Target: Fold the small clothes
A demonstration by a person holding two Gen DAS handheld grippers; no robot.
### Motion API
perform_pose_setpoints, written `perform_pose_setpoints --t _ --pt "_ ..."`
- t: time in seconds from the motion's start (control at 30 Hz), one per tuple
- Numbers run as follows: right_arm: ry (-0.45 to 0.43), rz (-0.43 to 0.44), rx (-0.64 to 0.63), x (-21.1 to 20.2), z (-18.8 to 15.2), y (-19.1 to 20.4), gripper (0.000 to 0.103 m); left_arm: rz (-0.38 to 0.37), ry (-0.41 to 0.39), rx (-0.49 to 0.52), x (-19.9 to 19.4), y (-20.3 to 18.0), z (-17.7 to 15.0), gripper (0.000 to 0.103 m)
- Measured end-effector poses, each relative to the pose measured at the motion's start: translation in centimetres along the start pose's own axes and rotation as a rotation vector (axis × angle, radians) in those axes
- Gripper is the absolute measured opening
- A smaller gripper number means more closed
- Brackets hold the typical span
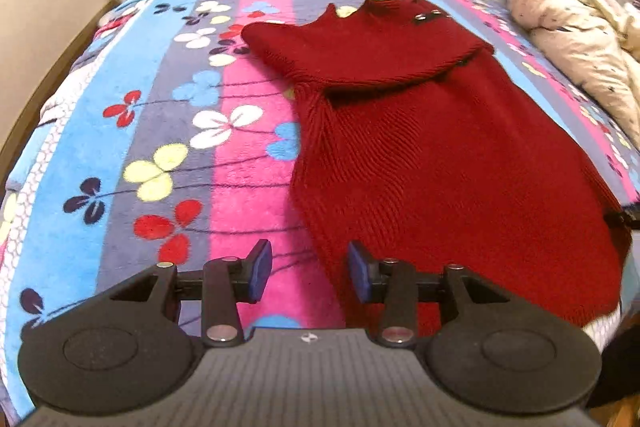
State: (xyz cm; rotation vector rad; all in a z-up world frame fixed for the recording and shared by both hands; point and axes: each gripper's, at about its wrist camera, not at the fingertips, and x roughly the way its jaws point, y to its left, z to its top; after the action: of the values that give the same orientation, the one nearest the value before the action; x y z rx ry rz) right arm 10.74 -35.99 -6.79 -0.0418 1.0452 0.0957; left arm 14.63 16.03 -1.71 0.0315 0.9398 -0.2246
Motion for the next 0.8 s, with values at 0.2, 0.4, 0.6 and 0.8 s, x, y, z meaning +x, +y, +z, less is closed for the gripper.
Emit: perform_pose_setpoints --t 0.2,0.4,0.6,0.8 --pt "0.015 -0.017 -0.030 0.3 0.2 0.5 0.023 0.143 0.097 -0.042 1.6 2.2 -1.5 0.048" --pt "0.028 -0.036 -0.043 0.7 0.4 1.0 0.023 -0.059 0.109 0.145 2.9 -2.1 -1.3 0.023" --pt "0.019 -0.033 -0.040 0.4 0.1 0.9 0.023 -0.387 -0.082 0.018 -0.1 -3.5 0.8 0.019" --pt "0.013 -0.030 -0.042 0.4 0.0 0.9 0.023 -0.430 -0.002 0.156 1.1 -7.2 0.2 0.018"
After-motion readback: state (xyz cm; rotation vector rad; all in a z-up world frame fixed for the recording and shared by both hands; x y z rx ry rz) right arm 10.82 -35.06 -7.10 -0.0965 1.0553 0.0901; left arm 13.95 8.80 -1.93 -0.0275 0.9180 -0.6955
